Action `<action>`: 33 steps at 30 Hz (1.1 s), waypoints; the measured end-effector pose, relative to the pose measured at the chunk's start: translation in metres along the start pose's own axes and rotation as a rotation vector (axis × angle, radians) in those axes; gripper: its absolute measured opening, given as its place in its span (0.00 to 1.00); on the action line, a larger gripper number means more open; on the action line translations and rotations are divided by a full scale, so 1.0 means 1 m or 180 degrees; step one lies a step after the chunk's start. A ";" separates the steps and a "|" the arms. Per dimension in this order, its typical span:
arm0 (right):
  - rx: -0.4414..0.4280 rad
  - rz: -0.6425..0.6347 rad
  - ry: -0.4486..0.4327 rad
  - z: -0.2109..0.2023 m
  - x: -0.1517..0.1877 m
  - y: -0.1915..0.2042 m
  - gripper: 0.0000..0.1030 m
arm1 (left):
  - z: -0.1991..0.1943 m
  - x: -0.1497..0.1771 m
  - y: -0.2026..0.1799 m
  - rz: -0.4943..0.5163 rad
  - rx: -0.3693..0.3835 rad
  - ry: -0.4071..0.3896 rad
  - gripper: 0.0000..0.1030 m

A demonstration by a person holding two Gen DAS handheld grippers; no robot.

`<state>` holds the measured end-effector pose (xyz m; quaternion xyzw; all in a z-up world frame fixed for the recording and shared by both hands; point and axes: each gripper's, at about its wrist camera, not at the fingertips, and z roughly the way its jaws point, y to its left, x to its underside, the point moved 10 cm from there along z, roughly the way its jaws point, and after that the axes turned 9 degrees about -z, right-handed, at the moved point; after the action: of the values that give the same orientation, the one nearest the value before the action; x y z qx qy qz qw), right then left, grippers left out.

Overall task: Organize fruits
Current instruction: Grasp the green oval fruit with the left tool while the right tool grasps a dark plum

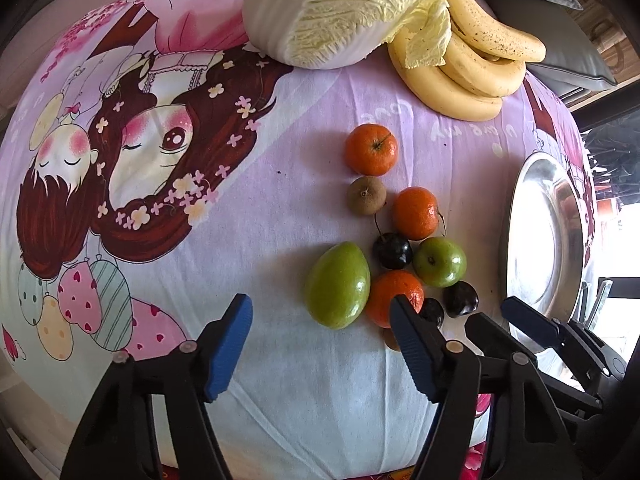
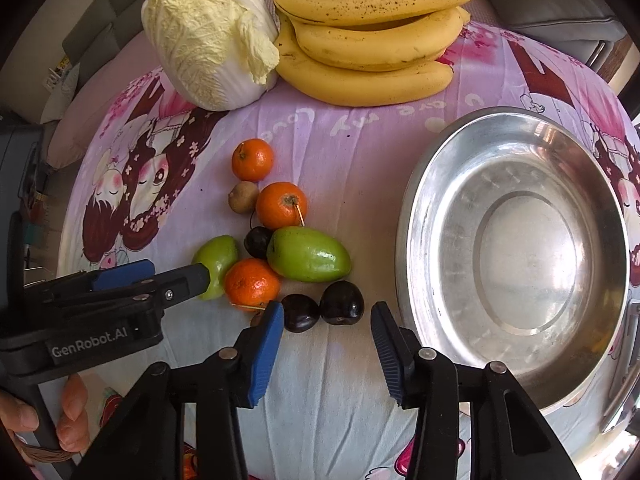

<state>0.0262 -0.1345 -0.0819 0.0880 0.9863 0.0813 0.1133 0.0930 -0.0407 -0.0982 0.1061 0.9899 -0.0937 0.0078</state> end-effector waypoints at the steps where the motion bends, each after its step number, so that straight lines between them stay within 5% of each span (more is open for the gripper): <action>1: 0.0015 0.0000 0.0019 0.002 0.000 -0.001 0.41 | 0.002 0.000 -0.001 0.0009 -0.0002 0.0021 0.59; 10: 0.0049 0.0043 0.0116 0.022 -0.002 -0.007 0.34 | 0.020 -0.007 -0.016 0.0035 0.0070 0.0099 0.44; 23: 0.0060 -0.0044 0.0175 0.033 -0.005 -0.008 0.30 | 0.044 -0.019 -0.014 -0.0082 0.0183 0.0221 0.40; 33: -0.0005 -0.0061 0.0100 0.016 -0.004 0.003 0.29 | 0.025 -0.015 0.012 -0.0276 0.0117 0.0138 0.40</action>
<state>0.0342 -0.1301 -0.0959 0.0773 0.9887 0.0824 0.0986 0.1097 -0.0374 -0.1242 0.0652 0.9916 -0.1097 -0.0197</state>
